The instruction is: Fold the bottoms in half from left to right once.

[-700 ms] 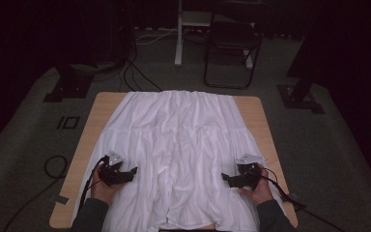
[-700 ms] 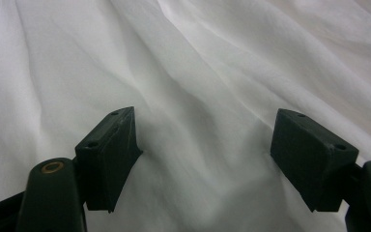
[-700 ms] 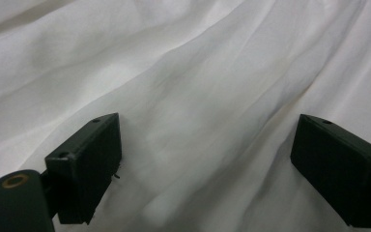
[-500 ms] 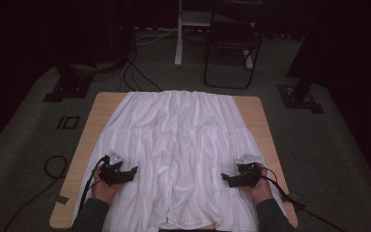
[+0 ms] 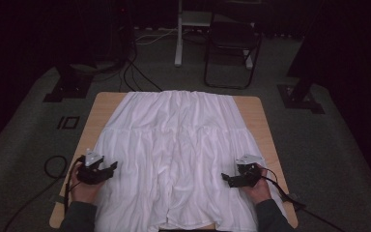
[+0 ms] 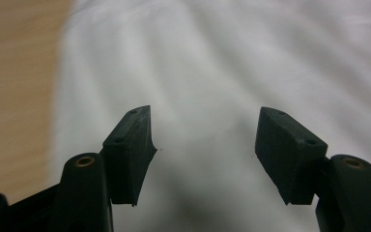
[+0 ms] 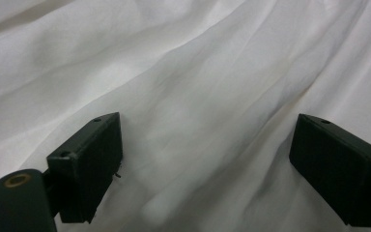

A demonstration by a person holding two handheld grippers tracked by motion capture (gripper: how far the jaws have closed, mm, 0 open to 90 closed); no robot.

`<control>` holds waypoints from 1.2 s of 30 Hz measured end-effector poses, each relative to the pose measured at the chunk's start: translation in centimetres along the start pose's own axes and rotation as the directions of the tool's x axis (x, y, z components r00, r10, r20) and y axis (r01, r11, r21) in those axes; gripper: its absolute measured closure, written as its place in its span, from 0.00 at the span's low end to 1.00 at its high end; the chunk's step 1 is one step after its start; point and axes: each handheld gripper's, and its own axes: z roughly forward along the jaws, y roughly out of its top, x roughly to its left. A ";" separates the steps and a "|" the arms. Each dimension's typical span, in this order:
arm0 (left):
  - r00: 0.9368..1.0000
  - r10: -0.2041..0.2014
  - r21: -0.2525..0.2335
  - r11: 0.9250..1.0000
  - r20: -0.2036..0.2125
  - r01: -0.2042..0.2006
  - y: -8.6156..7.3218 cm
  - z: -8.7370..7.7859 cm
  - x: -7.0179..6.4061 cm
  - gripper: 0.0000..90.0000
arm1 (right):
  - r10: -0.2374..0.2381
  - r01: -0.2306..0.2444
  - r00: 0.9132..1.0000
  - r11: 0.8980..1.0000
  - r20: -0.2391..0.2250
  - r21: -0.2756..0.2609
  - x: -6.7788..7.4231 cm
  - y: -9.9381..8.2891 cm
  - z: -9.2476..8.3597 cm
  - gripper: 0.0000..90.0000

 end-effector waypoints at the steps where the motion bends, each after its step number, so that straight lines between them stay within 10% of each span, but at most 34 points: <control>1: 0.999 -0.032 0.004 0.999 -0.012 0.032 -0.5 -0.2 0.8 0.40 | 0.000 0.000 1.000 1.000 0.000 0.000 0.0 0.0 0.0 0.12; 7: 0.994 -0.046 0.103 0.993 -0.101 0.057 -2.7 -0.1 2.7 0.32 | 0.000 0.000 1.000 1.000 0.000 -0.001 0.0 0.0 0.0 0.12; 22: 0.996 -0.064 0.092 0.993 -0.061 0.070 -4.5 -1.5 2.9 0.25 | -0.001 0.001 1.000 1.000 0.000 0.000 0.0 0.0 0.0 0.12; 31: 1.000 0.012 0.123 0.992 0.025 -0.015 -3.2 -0.3 -0.2 0.22 | -0.001 0.001 1.000 1.000 0.000 0.000 0.0 -0.1 -0.1 0.12; 36: 0.997 0.039 0.119 0.992 0.063 -0.047 -2.8 -0.4 -0.8 0.56 | 0.000 0.000 1.000 1.000 0.000 0.000 0.0 -0.1 -0.1 0.12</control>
